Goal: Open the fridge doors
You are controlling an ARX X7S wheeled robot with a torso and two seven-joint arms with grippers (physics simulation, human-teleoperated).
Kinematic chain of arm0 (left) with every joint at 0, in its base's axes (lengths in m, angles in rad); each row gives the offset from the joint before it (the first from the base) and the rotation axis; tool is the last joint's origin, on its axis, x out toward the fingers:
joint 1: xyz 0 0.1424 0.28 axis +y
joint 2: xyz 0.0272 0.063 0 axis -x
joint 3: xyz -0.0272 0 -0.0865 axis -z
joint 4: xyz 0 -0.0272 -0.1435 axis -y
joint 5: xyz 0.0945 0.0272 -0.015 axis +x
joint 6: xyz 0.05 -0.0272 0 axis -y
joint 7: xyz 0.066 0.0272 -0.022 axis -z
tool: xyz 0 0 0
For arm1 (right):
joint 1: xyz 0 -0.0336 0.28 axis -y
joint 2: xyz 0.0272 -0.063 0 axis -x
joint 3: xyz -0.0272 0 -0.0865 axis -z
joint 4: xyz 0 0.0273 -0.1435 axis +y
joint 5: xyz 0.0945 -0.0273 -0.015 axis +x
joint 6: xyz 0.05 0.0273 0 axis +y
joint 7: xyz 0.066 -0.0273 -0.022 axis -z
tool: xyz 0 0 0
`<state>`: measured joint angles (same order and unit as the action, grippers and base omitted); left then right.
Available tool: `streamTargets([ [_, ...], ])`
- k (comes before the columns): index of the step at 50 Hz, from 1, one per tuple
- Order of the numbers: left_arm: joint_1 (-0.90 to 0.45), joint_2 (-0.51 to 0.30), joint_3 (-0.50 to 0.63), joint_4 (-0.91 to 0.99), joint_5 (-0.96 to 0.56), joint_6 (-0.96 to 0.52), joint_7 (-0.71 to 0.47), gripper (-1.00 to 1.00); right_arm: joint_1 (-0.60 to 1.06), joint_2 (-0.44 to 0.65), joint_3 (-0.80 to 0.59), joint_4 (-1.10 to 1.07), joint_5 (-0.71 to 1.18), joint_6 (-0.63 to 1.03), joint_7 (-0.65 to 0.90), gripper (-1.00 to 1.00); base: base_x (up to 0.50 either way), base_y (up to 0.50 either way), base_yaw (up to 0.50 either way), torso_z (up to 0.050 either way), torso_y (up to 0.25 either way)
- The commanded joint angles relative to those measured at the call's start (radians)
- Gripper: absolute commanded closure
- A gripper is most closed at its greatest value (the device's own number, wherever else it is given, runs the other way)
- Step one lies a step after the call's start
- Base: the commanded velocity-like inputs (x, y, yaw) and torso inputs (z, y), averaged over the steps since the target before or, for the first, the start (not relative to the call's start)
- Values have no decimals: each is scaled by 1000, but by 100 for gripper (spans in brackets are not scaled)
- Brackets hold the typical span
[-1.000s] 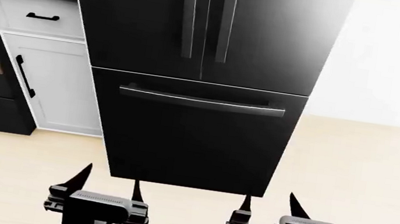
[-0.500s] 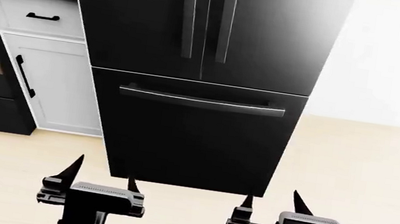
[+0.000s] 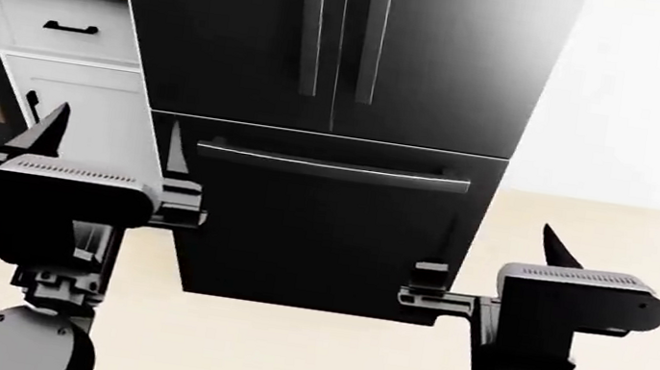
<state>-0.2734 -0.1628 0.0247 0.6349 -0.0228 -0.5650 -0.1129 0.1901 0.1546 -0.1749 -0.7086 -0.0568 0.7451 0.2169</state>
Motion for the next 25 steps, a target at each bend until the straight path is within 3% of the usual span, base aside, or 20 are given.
streamTargets([
  [1, -83, 2, -39, 113, -21, -147, 26, -100, 90, 3, -1, -143, -48, 186, -32, -100, 0, 0, 0, 0, 0],
  [3, -78, -1, -34, 104, -17, -136, 23, -100, 85, 3, 2, -149, -44, 178, -33, -100, 76, 0, 0, 0, 0],
  [6, -142, -8, -36, 163, -30, -263, 26, -100, 86, 3, 6, -151, -41, 179, -30, -100, 440, 0, 0, 0, 0],
  [8, -87, -7, -31, 109, -21, -157, 21, -100, 82, 2, 11, -149, -37, 173, -28, -100, 500, 0, 0, 0, 0],
  [10, -122, -11, -30, 134, -24, -219, 20, -100, 83, 3, 9, -150, -38, 175, -26, -100, 500, 0, 0, 0, 0],
  [14, -63, -15, -15, 81, -8, -112, 9, -100, 88, 3, 9, -144, -32, 175, -26, -100, 500, 0, 0, 0, 0],
  [25, -60, -20, -5, 78, -2, -112, -6, -100, 89, 6, 15, -139, -20, 170, -22, -100, 333, 0, 0, 0, 0],
])
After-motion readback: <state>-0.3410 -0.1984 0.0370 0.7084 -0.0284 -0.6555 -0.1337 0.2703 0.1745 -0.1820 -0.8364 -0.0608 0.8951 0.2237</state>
